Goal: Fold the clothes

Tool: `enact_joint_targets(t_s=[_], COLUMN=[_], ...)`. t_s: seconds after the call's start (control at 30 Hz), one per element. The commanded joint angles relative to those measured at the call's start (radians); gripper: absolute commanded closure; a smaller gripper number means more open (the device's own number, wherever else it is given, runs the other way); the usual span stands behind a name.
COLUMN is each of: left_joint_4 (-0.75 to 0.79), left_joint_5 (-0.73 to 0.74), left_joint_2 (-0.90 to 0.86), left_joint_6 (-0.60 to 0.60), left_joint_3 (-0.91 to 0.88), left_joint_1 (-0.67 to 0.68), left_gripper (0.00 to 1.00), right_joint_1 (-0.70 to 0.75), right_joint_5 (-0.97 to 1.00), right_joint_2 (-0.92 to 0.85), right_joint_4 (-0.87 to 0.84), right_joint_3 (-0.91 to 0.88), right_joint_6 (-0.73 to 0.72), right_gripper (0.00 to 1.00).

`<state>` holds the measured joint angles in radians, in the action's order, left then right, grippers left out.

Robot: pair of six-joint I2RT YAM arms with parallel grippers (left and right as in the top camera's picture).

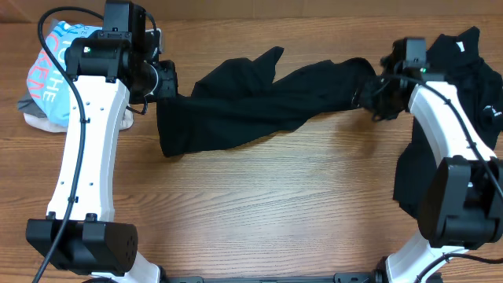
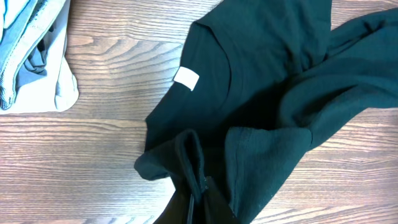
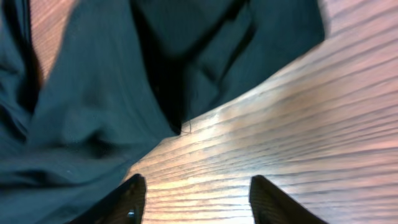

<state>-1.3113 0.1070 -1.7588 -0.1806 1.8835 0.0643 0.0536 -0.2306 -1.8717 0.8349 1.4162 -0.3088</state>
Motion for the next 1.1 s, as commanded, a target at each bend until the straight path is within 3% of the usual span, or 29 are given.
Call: enact_joint_targets(t_s=[0.0, 0.13, 0.77, 1.07], left_joint_4=[0.003, 0.003, 0.003, 0.010], left_joint_5=[-0.014, -0.014, -0.014, -0.037], left_joint_2=[0.005, 0.005, 0.005, 0.005], left_joint_6=[0.017, 0.017, 0.017, 0.017], left_joint_3=[-0.003, -0.003, -0.003, -0.003], left_joint_1=[0.002, 0.002, 0.002, 0.002], left_gripper=[0.96, 0.96, 0.96, 0.96], right_joint_1=[-0.014, -0.027, -0.035, 0.024], right_joint_5=[-0.079, -0.091, -0.109, -0.139], right_joint_2=[0.006, 0.006, -0.116, -0.114], right_joint_4=[-0.056, -0.203, -0.450, -0.458], right_joint_3=[-0.071, -0.130, -0.151, -0.137], right_joint_6=[-0.048, -0.154, -0.190, -0.170], right_gripper=[0.46, 0.56, 0.58, 0.59])
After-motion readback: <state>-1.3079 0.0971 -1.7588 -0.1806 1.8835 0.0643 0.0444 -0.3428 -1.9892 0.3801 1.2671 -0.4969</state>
